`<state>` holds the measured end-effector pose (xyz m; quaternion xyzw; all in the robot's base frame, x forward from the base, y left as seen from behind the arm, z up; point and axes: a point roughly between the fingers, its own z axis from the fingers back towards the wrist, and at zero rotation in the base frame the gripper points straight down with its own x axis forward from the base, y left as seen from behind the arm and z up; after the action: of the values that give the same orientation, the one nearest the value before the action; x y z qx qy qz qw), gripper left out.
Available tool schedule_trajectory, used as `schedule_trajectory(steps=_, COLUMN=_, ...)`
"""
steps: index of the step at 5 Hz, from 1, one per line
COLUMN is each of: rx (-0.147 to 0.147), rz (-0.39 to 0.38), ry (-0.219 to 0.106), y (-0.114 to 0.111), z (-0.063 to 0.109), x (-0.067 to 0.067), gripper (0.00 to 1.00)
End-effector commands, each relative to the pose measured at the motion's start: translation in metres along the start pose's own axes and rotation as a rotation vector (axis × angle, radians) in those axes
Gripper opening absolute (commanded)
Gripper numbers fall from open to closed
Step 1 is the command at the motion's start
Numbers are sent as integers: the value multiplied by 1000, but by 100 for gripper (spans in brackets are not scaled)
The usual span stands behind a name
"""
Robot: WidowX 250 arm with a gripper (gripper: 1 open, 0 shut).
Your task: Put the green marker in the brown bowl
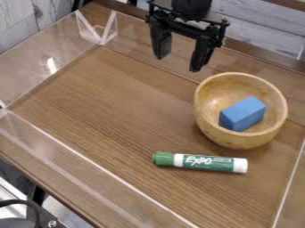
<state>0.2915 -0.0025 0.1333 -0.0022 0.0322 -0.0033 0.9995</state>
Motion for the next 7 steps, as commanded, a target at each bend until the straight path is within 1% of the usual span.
schedule_trajectory(steps=1, rx=2, rz=-127, ry=20, y=-4, z=-6, x=-8, gripper=100)
schedule_trajectory(steps=2, rx=8, rz=-362, ry=10, y=-12, z=-8, x=-30, gripper=100)
schedule_trajectory(steps=3, rx=14, rz=-539, ry=8, y=-17, z=-11, x=-40, gripper=100)
schedule_trajectory(steps=4, rx=24, rz=-688, ry=1, y=-19, z=-15, x=-47, gripper=100)
schedule_trajectory(steps=5, rx=33, rz=-799, ry=-8, y=-22, z=-22, x=-52, gripper=100)
schedule_trajectory(steps=6, rx=54, rz=-936, ry=-22, y=-26, z=-30, x=-59, gripper=100)
schedule_trajectory(steps=7, rx=68, rz=-1042, ry=-38, y=-28, z=-37, x=-61, gripper=100)
